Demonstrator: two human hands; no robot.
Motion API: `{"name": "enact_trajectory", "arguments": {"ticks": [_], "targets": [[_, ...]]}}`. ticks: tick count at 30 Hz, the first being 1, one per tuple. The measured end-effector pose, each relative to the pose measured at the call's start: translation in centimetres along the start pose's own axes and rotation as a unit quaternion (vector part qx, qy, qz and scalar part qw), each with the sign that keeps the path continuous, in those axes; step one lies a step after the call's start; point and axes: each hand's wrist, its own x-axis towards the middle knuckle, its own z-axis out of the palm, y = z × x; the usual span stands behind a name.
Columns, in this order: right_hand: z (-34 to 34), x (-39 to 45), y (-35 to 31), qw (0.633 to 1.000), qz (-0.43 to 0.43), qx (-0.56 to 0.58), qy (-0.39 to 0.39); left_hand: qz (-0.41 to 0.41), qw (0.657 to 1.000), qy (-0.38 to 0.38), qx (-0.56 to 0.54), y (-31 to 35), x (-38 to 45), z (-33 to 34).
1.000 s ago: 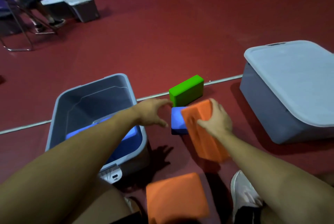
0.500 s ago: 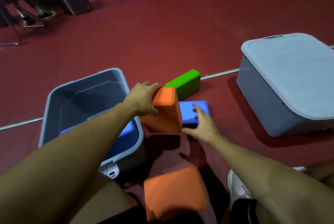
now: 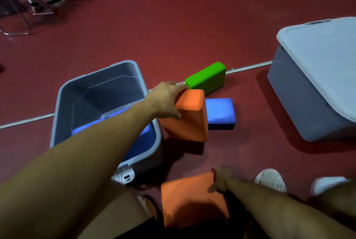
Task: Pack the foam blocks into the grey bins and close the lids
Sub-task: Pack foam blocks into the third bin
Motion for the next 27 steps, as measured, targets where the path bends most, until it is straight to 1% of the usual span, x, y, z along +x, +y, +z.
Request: {"name": "enact_trajectory", "arguments": {"ticks": [5, 9, 11, 14, 16, 19, 21, 24, 26, 27], "targets": [[1.0, 0.4, -1.1, 0.999, -0.026, 0.035, 0.015, -0.006, 1.0, -0.006, -0.005, -0.5, -0.1, -0.1], [0.7, -1.4, -2.4, 0.994, -0.066, 0.072, 0.041, -0.01, 1.0, -0.008, -0.01, -0.5, 0.0, -0.1], [0.5, -1.9, -2.8, 0.992, -0.071, 0.088, 0.065, -0.013, 1.0, -0.006, -0.009, -0.5, 0.1, -0.1], [-0.3, -2.7, -3.4, 0.986, -0.079, 0.126, 0.076, -0.008, 1.0, 0.006, -0.011, -0.2, 0.1, -0.4], [-1.8, -3.4, -3.7, 0.979, -0.048, 0.168, 0.106, -0.004, 1.0, 0.018, -0.018, 0.0, 0.1, -0.6], [-5.4, -4.4, -3.8, 0.964, 0.033, 0.204, 0.168, -0.01, 0.998, 0.043, -0.048, 0.1, 0.0, -0.9], [-8.3, -5.1, -3.8, 0.945, 0.099, 0.214, 0.229, -0.021, 0.995, 0.073, -0.071, 0.1, -0.1, -1.2], [-11.8, -6.8, -4.7, 0.885, 0.199, 0.242, 0.345, -0.049, 0.985, 0.138, -0.094, 0.1, -0.1, -2.0], [-13.5, -8.2, -6.3, 0.839, 0.224, 0.255, 0.425, -0.075, 0.974, 0.188, -0.105, 0.1, -0.2, -2.6], [-14.3, -8.9, -7.3, 0.82, 0.217, 0.259, 0.462, -0.089, 0.967, 0.21, -0.113, 0.0, -0.3, -2.9]]}}
